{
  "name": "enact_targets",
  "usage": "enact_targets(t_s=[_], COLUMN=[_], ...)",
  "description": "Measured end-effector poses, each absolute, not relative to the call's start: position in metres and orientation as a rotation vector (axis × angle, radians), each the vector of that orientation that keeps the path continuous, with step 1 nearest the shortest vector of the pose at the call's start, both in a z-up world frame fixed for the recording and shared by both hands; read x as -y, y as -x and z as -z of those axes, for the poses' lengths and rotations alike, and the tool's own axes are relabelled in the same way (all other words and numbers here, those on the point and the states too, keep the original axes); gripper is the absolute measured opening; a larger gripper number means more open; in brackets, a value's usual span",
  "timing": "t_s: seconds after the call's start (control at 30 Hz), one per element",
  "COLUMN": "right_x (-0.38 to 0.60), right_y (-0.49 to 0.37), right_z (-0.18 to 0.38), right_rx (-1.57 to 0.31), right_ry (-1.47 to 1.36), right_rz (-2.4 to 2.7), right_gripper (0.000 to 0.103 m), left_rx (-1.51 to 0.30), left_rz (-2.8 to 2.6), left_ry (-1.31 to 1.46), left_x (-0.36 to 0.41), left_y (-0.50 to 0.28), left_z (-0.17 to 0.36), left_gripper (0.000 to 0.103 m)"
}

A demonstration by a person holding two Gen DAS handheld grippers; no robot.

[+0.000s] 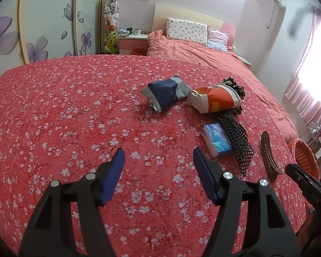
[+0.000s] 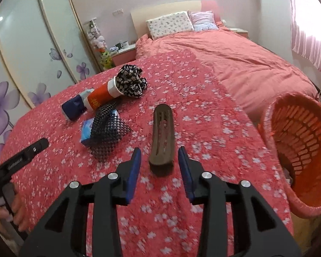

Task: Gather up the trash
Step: 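Grasp the brown hair clip with the right tool while the left tool grasps the blue sock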

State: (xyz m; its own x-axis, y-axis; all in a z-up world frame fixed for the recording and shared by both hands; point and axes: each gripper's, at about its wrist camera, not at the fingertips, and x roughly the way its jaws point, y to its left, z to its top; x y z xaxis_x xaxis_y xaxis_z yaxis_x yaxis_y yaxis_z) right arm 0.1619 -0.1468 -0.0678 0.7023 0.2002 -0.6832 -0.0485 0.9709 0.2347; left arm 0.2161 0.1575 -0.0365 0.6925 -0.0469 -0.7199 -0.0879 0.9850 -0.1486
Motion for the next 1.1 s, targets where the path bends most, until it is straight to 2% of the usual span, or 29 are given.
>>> enact_targets(t_s=[0.4,0.47,0.7,1.1], right_x=[0.130,0.131,0.140,0.149], right_y=[-0.191,-0.192,-0.186,-0.187], right_z=[0.094,0.094,0.093,0.093], right_rx=[-0.849,-0.849,-0.838,-0.843], right_ry=[-0.112,-0.111,-0.135,-0.166], right_rz=[-0.056,-0.055,-0.057,-0.075], right_gripper=[0.037,0.032,0.031,0.031], left_rx=[-0.833,-0.839,-0.836,-0.815], left_rz=[-0.018,-0.016,-0.015,-0.078], left_ry=[0.169,0.171,0.175,0.073], left_x=[-0.151,-0.149,-0.142,-0.161], left_y=[-0.227,-0.230,-0.241,-0.327], left_z=[0.046,0.049,0.050,0.041], left_gripper=[0.065,0.065,0.068,0.077])
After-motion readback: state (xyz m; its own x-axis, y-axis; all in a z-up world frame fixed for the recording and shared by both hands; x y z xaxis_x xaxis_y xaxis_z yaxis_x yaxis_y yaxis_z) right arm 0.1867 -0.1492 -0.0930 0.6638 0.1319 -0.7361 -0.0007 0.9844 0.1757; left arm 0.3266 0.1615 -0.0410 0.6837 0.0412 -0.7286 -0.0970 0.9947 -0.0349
